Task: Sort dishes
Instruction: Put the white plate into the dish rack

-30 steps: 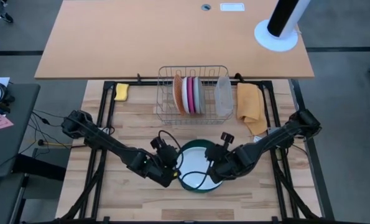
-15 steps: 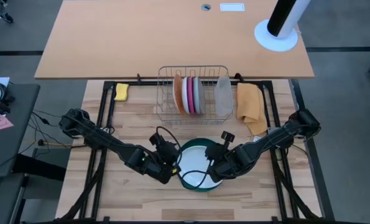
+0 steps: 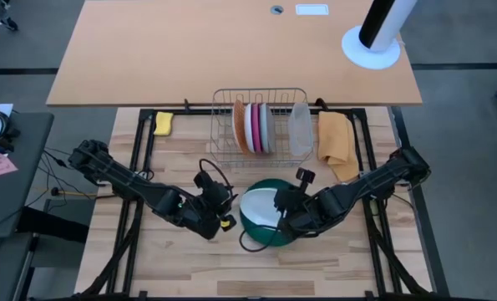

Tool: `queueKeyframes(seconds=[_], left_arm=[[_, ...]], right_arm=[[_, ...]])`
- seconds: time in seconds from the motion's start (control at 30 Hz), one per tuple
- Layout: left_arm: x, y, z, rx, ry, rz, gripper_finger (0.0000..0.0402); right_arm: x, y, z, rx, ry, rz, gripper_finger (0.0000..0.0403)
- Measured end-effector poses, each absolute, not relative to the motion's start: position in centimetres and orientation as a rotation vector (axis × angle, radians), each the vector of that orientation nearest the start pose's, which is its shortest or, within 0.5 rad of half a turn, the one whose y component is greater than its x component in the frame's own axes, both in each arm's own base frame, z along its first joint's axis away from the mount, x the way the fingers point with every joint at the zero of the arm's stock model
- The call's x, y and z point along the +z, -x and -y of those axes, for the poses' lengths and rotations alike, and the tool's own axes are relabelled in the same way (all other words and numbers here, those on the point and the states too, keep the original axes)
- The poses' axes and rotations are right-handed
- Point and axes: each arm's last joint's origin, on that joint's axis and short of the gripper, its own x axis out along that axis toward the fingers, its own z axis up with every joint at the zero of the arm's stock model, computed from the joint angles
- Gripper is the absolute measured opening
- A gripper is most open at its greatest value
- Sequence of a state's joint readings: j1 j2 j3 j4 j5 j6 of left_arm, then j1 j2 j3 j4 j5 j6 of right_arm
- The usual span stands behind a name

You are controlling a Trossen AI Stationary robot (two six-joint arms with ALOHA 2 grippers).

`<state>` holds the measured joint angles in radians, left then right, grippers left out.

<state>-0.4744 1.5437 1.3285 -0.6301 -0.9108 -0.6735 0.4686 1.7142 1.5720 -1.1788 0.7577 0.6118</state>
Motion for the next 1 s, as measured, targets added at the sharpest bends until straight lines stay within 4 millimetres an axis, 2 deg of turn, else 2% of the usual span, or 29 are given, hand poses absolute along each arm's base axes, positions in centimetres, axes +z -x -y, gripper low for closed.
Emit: queueKeyframes(seconds=[0.47, 0.67, 0.8, 1.0], left_arm=[[30.9, -29.1, 13.7, 0.560, 0.081, -0.485, 0.0119], [30.1, -29.8, 14.2, 0.523, 0.092, -0.511, 0.0179], [29.0, -30.5, 14.1, 0.571, 0.010, -0.519, 0.0220], [28.5, -31.2, 13.8, 0.573, -0.018, -0.524, 0.0242]], right_arm=[[30.9, -30.3, -13.6, -0.553, 0.220, -0.896, 0.0007], [31.0, -30.3, -13.8, -0.554, 0.241, -0.880, 0.0006], [31.1, -30.4, -13.9, -0.552, 0.242, -0.869, 0.0006], [31.1, -30.5, -13.9, -0.536, 0.256, -0.863, 0.0006]])
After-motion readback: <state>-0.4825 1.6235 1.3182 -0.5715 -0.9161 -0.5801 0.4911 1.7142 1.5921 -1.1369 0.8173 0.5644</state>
